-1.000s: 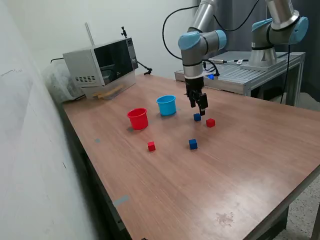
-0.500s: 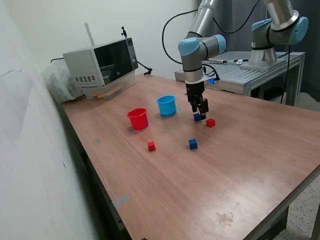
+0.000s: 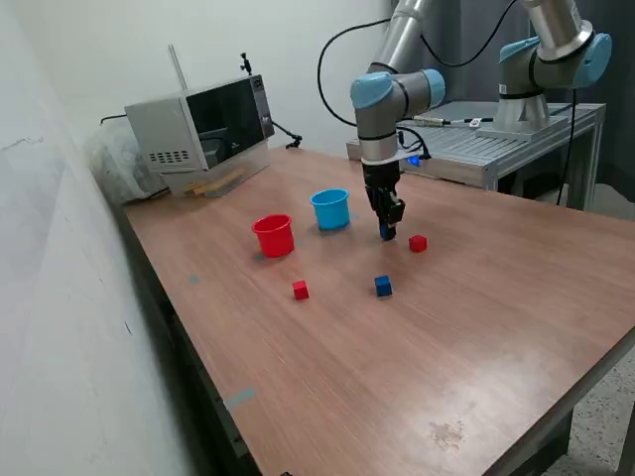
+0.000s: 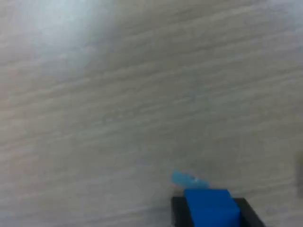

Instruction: Place red objects in the red bin, and blue objects in the blue bin.

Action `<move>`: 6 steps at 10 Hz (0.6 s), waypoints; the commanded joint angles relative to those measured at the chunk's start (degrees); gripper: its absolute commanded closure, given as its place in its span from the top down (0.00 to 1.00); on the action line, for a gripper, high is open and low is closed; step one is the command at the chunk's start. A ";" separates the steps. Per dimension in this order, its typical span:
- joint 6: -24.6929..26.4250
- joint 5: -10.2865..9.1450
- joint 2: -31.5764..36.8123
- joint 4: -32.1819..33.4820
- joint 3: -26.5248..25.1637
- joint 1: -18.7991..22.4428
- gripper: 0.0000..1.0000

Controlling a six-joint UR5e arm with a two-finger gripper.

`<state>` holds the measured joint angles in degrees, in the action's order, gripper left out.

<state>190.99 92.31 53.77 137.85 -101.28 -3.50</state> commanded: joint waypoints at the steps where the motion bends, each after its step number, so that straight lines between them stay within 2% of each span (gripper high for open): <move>1: -2.46 0.50 2.46 -1.17 0.82 -0.28 0.00; 3: -3.77 0.41 9.13 -4.42 1.25 -0.63 0.00; 4: -4.91 0.41 9.86 -4.95 2.13 -0.72 0.00; 6: -5.45 0.41 9.60 -5.57 2.66 -8.59 0.00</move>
<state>186.11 92.73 62.91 132.86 -99.08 -7.43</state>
